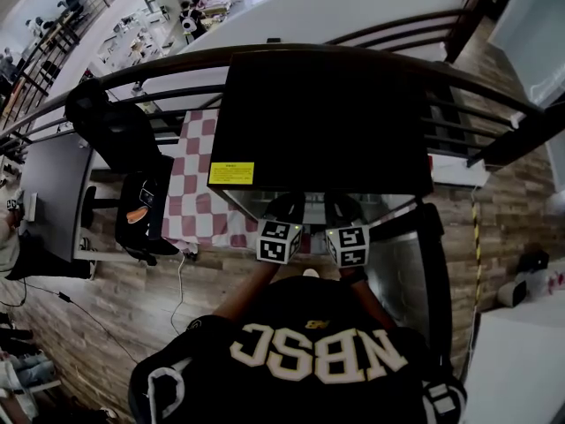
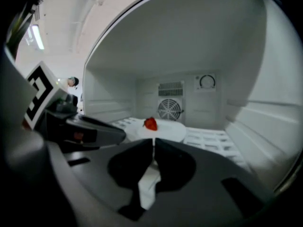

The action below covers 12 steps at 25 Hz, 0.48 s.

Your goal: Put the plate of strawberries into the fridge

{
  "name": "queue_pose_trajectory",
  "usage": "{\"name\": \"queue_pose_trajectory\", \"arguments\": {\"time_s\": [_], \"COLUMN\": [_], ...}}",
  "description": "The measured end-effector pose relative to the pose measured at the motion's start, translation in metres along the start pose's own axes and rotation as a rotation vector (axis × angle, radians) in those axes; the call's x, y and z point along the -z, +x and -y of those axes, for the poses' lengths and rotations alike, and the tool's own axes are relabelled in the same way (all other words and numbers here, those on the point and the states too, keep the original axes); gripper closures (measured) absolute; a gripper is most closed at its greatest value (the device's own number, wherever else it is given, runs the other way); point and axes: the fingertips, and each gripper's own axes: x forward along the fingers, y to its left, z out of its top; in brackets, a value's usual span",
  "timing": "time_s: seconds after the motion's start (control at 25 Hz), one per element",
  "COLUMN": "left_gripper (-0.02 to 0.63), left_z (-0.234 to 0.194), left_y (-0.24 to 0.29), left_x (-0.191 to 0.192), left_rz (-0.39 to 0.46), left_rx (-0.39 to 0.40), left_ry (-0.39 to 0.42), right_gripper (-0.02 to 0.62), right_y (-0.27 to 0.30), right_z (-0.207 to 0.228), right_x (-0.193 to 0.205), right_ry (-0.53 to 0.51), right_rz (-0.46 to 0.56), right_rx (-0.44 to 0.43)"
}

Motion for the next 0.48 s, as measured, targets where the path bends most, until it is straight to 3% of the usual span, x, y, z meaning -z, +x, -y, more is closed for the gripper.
{"name": "queue_pose_trajectory", "arguments": {"time_s": [0.48], "left_gripper": [0.589], "left_z": [0.0024], "left_y": [-0.004], "left_x": [-0.0045], "left_rz": [-0.002], "left_rx": [0.004], "left_ry": [-0.036], "right_gripper": [0.565], "right_y": [-0.0012], "right_z": [-0.002], "right_x": [-0.0036], "right_ry": [0.016], "right_rz": [0.019], "right_rx": [-0.003]}}
